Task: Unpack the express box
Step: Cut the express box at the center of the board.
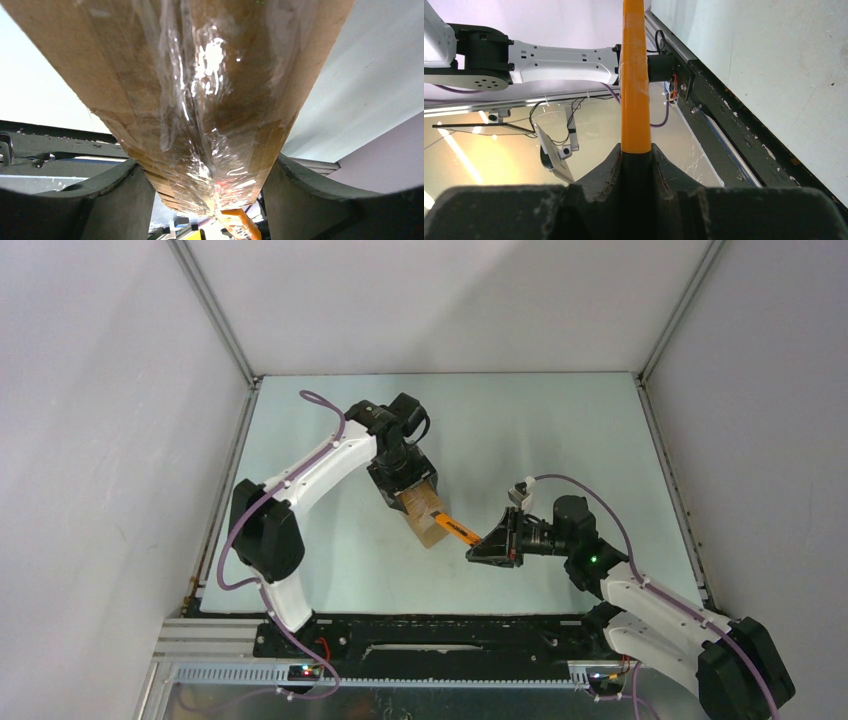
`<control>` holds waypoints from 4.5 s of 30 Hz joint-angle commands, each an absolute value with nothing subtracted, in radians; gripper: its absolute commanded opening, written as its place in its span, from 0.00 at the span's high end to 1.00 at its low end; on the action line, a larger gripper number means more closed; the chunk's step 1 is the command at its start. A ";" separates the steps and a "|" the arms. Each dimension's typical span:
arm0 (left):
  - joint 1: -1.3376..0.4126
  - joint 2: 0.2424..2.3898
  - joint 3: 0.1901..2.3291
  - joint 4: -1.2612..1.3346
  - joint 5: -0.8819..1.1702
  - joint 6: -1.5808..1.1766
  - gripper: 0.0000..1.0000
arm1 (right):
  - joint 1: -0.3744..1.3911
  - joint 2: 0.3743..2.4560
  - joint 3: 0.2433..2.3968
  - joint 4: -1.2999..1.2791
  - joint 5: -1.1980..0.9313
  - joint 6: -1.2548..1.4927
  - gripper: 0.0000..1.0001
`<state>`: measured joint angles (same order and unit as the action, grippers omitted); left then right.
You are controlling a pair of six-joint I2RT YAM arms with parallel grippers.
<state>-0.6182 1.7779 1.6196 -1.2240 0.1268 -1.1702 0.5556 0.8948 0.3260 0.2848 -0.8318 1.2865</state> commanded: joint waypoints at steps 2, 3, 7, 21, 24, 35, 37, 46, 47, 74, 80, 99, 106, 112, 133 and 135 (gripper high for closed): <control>-0.627 1.812 1.566 -1.285 0.131 -1.177 0.36 | 0.551 0.909 0.361 0.317 -0.771 1.261 1.00; -0.627 1.813 1.566 -1.284 0.131 -1.177 0.36 | 0.553 0.911 0.366 0.312 -0.771 1.256 1.00; -0.627 1.813 1.566 -1.284 0.132 -1.175 0.36 | 0.560 0.912 0.379 0.292 -0.768 1.241 1.00; -0.634 1.818 1.555 -1.261 0.163 -1.177 0.36 | 0.600 0.990 0.390 0.359 -0.736 1.228 1.00; -0.637 1.816 1.549 -1.252 0.169 -1.180 0.36 | 0.604 1.020 0.396 0.387 -0.731 1.235 1.00; -0.638 1.814 1.543 -1.245 0.173 -1.176 0.36 | 0.602 1.028 0.420 0.353 -0.721 1.206 1.00; -0.638 1.813 1.547 -1.248 0.170 -1.175 0.36 | 0.601 1.026 0.422 0.342 -0.727 1.202 1.00; -0.636 1.805 1.565 -1.253 0.141 -1.161 0.30 | 0.553 0.898 0.423 0.161 -0.760 1.126 1.00; -0.636 1.803 1.573 -1.254 0.134 -1.155 0.27 | 0.541 0.870 0.422 0.126 -0.768 1.111 1.00; -0.608 1.267 1.511 -0.795 0.289 -0.761 0.00 | 0.453 0.798 0.632 0.150 -0.852 1.189 1.00; -0.670 1.155 1.364 -0.554 0.391 -0.762 0.00 | 0.471 0.868 0.721 0.257 -0.825 1.272 1.00; -0.770 1.221 1.340 -0.437 0.370 -0.762 0.07 | 0.574 0.941 0.816 0.271 -0.739 1.290 1.00; -0.773 1.235 1.335 -0.457 0.386 -0.740 0.20 | 0.573 0.954 0.822 0.298 -0.756 1.314 1.00; -0.773 1.238 1.338 -0.487 0.353 -0.728 0.37 | 0.570 0.957 0.822 0.317 -0.765 1.334 1.00; -0.750 1.280 1.502 -0.830 -0.210 -0.623 0.56 | 0.508 0.884 0.822 0.268 -0.815 1.350 1.00; -0.738 1.277 1.515 -0.834 -0.202 -0.629 0.55 | 0.508 0.879 0.822 0.248 -0.816 1.336 1.00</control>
<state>-0.8082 1.2739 1.4776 -0.6716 0.0490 -0.6994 0.5194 0.9676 0.7662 0.1650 -0.7513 1.3586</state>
